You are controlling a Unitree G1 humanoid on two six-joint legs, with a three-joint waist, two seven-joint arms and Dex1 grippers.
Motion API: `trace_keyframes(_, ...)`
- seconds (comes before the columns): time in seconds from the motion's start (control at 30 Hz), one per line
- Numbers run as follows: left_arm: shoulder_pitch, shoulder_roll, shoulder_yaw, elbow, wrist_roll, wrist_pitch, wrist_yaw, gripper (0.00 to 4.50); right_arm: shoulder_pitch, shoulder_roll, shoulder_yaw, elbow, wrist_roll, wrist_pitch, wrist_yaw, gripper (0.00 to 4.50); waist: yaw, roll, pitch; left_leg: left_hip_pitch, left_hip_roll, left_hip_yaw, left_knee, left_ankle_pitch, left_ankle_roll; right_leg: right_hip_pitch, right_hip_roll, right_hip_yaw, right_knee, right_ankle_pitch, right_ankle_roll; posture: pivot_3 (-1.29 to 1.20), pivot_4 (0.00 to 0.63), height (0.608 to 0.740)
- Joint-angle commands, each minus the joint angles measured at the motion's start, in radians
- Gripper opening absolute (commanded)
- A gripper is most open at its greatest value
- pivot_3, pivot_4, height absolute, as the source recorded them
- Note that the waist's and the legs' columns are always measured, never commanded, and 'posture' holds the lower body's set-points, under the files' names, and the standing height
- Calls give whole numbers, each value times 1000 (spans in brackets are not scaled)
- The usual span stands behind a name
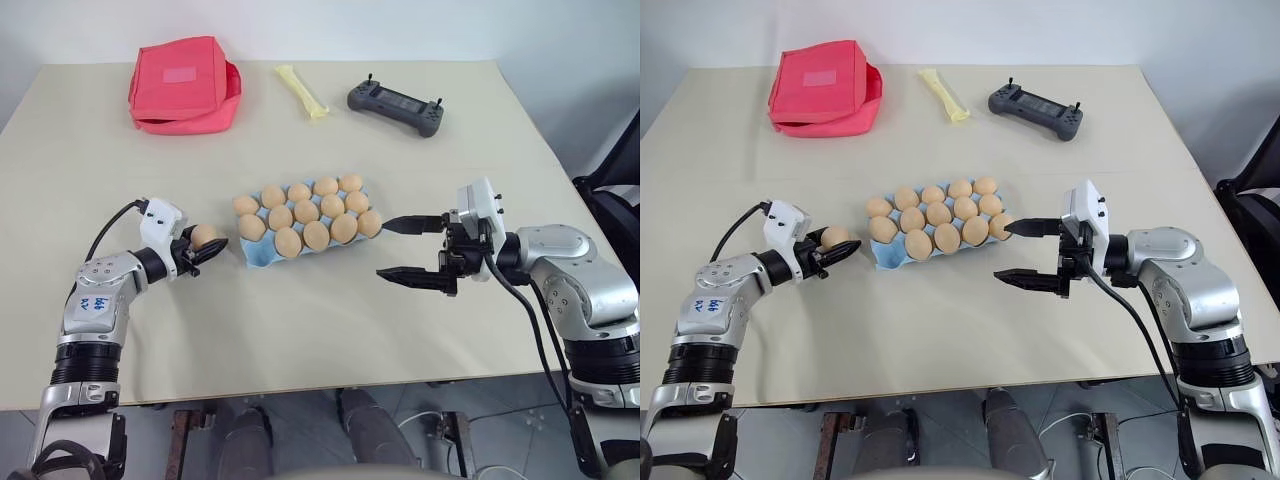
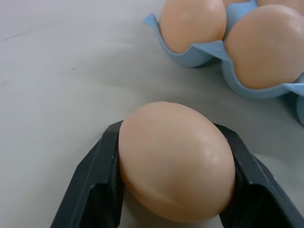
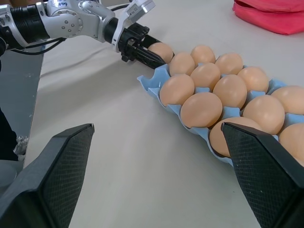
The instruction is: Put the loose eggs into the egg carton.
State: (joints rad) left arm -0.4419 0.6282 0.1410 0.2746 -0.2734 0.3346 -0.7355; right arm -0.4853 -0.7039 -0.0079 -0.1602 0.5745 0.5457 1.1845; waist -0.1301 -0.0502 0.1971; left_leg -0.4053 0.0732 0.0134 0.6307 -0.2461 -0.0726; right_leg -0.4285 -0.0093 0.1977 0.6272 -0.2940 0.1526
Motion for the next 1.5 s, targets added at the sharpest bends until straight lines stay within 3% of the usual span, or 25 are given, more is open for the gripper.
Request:
trace_keyframes(0.03,9,11,48,-151,-83,23,-44,2002,12,-27,-49,-49,25,0,-8,4500,0,0,0,0,0,0,0,0,0,0,0,0,0,0,0,0,150,740)
trace_keyframes(0.23,19,14,25,-339,-175,166,-78,2002,23,-29,-49,-58,31,0,-22,4500,10,0,0,0,0,0,0,0,0,0,0,0,0,0,0,0,150,740)
trace_keyframes(0.8,-54,-51,-105,-223,-92,85,-95,2002,39,-26,-50,-74,38,2,-61,4500,21,0,0,0,0,0,1,0,0,0,0,0,0,0,0,0,150,740)
trace_keyframes(1.07,-93,-55,-69,-233,-120,99,-94,4469,35,-41,-58,-69,41,1,-61,4500,21,0,0,0,0,0,3,0,0,1,0,0,0,0,1,0,150,740)
trace_keyframes(1.33,-96,-45,80,-292,-206,96,-58,4469,29,-48,-62,-53,35,-5,-59,4500,21,0,0,0,0,0,2,0,0,0,0,0,0,0,1,0,150,740)
trace_keyframes(1.5,-1,35,180,-290,-269,90,-156,4469,40,-60,-81,-24,24,-20,-49,4500,17,0,0,1,0,0,1,0,0,0,0,0,0,0,1,0,150,740)
